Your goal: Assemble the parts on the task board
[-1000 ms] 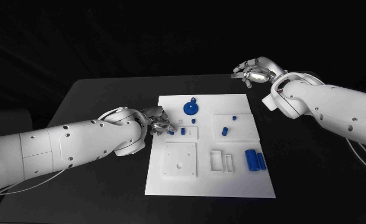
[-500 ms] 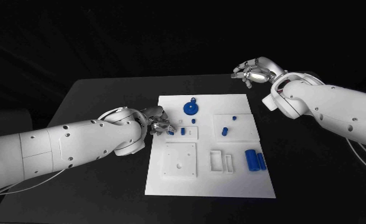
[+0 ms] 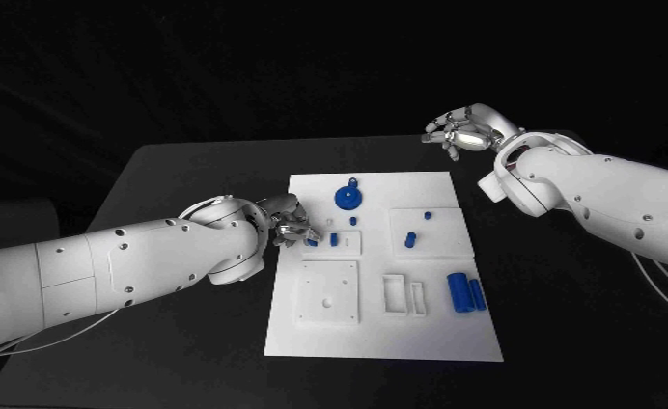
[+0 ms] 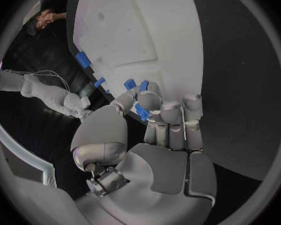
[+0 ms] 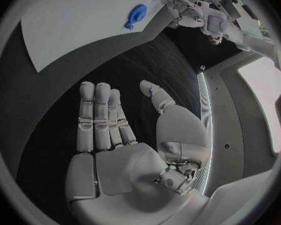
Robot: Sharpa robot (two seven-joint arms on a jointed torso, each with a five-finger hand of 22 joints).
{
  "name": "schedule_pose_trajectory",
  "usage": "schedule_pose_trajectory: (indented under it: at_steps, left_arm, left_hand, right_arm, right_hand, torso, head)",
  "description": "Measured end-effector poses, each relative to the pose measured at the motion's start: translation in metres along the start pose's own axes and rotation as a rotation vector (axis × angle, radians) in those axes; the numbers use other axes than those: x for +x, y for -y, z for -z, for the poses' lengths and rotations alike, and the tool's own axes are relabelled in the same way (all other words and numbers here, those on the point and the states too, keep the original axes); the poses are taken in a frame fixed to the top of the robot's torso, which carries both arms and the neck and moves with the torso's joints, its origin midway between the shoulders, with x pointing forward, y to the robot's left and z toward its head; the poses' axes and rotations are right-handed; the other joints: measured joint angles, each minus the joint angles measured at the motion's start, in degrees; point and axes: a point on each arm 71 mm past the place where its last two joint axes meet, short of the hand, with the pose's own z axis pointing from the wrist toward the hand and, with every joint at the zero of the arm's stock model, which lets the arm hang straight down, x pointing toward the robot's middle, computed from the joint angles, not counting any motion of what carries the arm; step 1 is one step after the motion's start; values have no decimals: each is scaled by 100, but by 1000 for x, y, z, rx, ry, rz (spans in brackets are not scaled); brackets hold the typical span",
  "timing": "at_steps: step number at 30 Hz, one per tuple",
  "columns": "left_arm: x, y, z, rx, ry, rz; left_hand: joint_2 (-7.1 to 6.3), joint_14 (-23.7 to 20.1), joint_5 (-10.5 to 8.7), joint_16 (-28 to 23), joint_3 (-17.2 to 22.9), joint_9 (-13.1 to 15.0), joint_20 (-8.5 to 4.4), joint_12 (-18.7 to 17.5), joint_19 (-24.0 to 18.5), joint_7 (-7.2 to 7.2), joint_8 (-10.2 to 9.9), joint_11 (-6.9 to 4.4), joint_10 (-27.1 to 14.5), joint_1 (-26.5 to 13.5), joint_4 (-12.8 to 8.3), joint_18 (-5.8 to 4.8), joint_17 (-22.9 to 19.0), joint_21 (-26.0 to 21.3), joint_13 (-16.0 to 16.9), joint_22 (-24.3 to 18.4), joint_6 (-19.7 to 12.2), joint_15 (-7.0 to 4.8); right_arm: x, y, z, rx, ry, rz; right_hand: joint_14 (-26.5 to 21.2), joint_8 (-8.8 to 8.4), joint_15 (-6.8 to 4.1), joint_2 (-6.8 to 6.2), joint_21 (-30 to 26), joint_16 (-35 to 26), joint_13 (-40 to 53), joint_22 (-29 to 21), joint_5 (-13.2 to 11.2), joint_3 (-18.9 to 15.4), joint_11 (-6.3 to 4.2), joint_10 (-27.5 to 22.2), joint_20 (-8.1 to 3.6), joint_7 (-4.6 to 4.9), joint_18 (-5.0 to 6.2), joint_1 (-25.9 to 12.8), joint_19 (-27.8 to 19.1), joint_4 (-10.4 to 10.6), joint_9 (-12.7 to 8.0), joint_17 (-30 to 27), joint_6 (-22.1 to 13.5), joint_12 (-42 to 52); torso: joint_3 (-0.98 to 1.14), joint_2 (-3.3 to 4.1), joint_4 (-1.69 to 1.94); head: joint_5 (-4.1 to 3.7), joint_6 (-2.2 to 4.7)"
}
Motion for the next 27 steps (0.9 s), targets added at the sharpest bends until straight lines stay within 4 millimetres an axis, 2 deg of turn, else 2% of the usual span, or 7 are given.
schedule_pose_trajectory:
  at_steps: [2, 3, 7, 17, 20, 24, 27]
  left_arm:
    - [0, 0, 0, -1, 0, 0]
    - [0, -1, 0, -2, 0, 0]
    - [0, -2, 0, -6, 1, 0]
    - [0, -3, -1, -9, 1, -1]
    - [0, -4, -1, -12, 2, -1]
    - [0, -4, -1, -13, 2, -1]
    - [0, -4, -1, -14, 2, -1]
  left_hand:
    - [-38, 1, -19, 0, -9, -2, 0, 0, 0, 0, 2, -14, -13, -38, 69, 0, 0, 0, 0, 0, 0, -3]
    - [-62, -1, -46, 0, -26, -4, 0, 11, 0, -7, 6, -21, -20, -62, 98, 0, 0, 0, 0, 0, 8, -45]
    - [-129, 56, -133, 0, -42, -15, 0, 28, 0, -120, 24, -43, -39, -128, 204, 0, 0, 0, 0, 6, 120, -123]
    - [-167, 58, -199, 21, -47, -20, 0, 49, 0, -147, 57, -43, -38, -166, 285, 0, -1, 0, -8, 5, 148, -125]
    - [-199, 41, -199, 21, -44, -20, 0, 49, 0, -174, 68, -44, -37, -199, 330, 0, -1, 0, -8, 11, 174, -144]
    - [-211, 42, -278, 21, -54, -20, 0, 78, 0, -192, 68, -53, -29, -211, 387, 0, -1, 0, -14, 11, 192, -147]
    - [-248, 46, -588, 43, -50, -18, 0, 78, 0, -211, 74, -55, -26, -248, 456, 0, -1, 0, -20, 17, 211, -154]
  right_arm:
    - [0, 0, 0, 0, 0, 0]
    - [0, 0, 0, -1, 0, 0]
    - [0, 0, 0, -1, 1, 0]
    - [1, -1, 0, -4, 0, -1]
    - [0, -1, 0, -4, 0, -1]
    - [0, -1, 0, -4, 1, -2]
    - [0, -1, 0, -4, 1, -2]
  right_hand:
    - [0, 0, 0, 0, 0, 0, 0, 0, 0, 0, 0, 0, 0, -1, 0, 0, 0, 0, 0, 0, 0, 0]
    - [0, 0, 0, 0, 0, 0, 0, 0, 0, 0, 0, 0, 0, -1, 0, 0, 0, 0, 0, 0, 0, 0]
    - [0, 0, 0, 0, 0, 0, 0, 5, 0, 0, 0, 0, 0, -11, 0, 0, 0, 0, 0, 0, -9, -1]
    - [0, 0, 0, 0, 1, 0, 0, 5, 0, 0, 0, 0, 0, -1, 0, 0, 0, 0, 1, 0, -21, -2]
    - [0, 27, 0, 0, -18, 0, -25, 26, -331, 29, 0, 0, 0, 1, 0, 0, 0, 7, -8, -3, -30, 31]
    - [0, 29, 0, 0, -30, 0, -33, 31, -377, 36, 0, 0, 0, 12, 0, 0, 0, 1, -8, -6, -21, 37]
    - [0, 29, 0, 0, -30, 0, -33, 31, -377, 36, 0, 0, 0, 14, 0, 0, 0, 1, -10, -7, -19, 37]
  torso:
    - [-1, 0, 0]
    - [-1, 0, 0]
    - [-1, 0, 0]
    - [-2, 0, 0]
    - [-2, 0, 0]
    - [-2, 0, 1]
    - [-2, 0, 1]
  head:
    - [0, 1]
    - [0, 1]
    - [-5, 0]
    - [-16, 4]
    - [-16, 5]
    - [-21, 4]
    - [-23, 4]
